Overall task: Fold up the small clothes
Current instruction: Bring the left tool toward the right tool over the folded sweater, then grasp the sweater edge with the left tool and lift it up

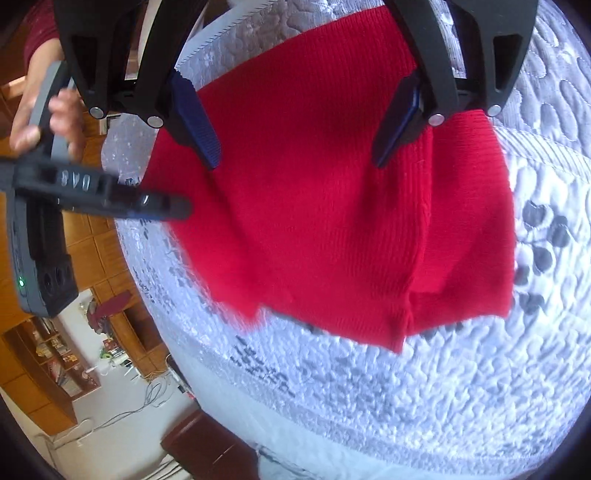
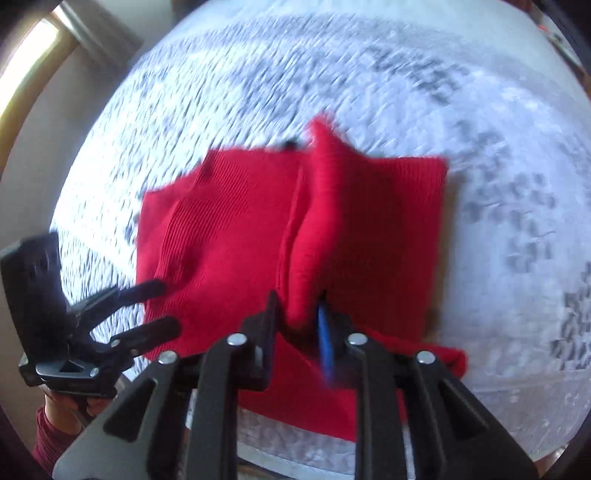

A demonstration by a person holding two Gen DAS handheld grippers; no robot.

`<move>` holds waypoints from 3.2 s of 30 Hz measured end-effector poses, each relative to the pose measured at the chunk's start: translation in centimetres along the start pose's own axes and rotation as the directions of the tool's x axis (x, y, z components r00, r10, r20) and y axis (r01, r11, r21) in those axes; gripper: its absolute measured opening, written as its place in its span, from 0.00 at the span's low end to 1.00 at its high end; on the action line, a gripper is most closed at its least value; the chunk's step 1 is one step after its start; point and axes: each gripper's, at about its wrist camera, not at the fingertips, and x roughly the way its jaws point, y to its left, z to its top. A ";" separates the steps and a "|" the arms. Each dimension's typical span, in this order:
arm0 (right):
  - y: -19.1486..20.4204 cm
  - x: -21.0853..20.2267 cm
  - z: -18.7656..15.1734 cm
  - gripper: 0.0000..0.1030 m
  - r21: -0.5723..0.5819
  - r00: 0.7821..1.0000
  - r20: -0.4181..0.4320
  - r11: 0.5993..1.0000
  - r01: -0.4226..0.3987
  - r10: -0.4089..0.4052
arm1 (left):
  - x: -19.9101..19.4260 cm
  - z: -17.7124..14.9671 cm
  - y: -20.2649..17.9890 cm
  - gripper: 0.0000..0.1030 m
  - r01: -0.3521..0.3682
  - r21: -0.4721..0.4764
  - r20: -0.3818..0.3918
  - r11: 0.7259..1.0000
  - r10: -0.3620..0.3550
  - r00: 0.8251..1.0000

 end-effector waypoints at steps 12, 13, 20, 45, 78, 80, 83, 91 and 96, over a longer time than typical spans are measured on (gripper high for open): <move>-2.8 -7.7 -6.2 0.58 -0.062 0.991 0.130 0.998 -0.004 0.012 | 0.0 -0.6 0.8 0.81 -0.010 -0.056 -0.009 0.998 0.009 1.000; -2.7 -7.5 -6.8 0.61 -0.077 0.992 0.127 0.997 -0.006 0.016 | 0.0 -0.5 0.7 0.82 -0.016 -0.059 -0.011 0.998 0.015 1.000; -0.8 -4.7 -9.2 0.67 -0.211 0.992 0.119 0.975 0.064 -0.039 | -0.1 0.3 -0.3 0.82 -0.046 -0.080 -0.035 0.996 0.044 0.998; -3.6 -6.2 -9.6 0.07 -0.192 0.975 0.178 0.976 -0.098 0.133 | 7.5 3.5 -3.8 0.83 0.136 -0.413 -0.104 0.900 -0.195 0.975; 6.9 -7.0 -6.3 0.07 -0.268 0.934 0.166 0.926 -0.266 0.316 | -1.2 11.2 -5.1 0.12 0.146 -0.046 0.084 0.988 -0.142 0.986; 9.0 -6.1 -5.9 0.07 -0.294 0.936 0.144 0.917 -0.269 0.321 | -2.7 11.2 -3.4 0.12 0.119 -0.048 0.093 0.992 -0.114 0.989; 11.5 -4.2 -5.5 0.07 -0.317 0.941 0.105 0.907 -0.276 0.323 | -3.9 11.0 -0.7 0.12 0.096 -0.065 0.100 0.993 -0.089 0.991; 15.0 1.0 -5.7 0.07 -0.333 0.957 0.010 0.903 -0.270 0.290 | -4.2 9.3 5.8 0.12 0.070 -0.111 0.100 0.991 -0.059 0.993; 15.2 3.8 -6.1 0.08 -0.335 0.970 -0.028 0.912 -0.236 0.241 | -2.4 8.2 8.4 0.12 0.053 -0.133 0.080 0.990 -0.043 0.996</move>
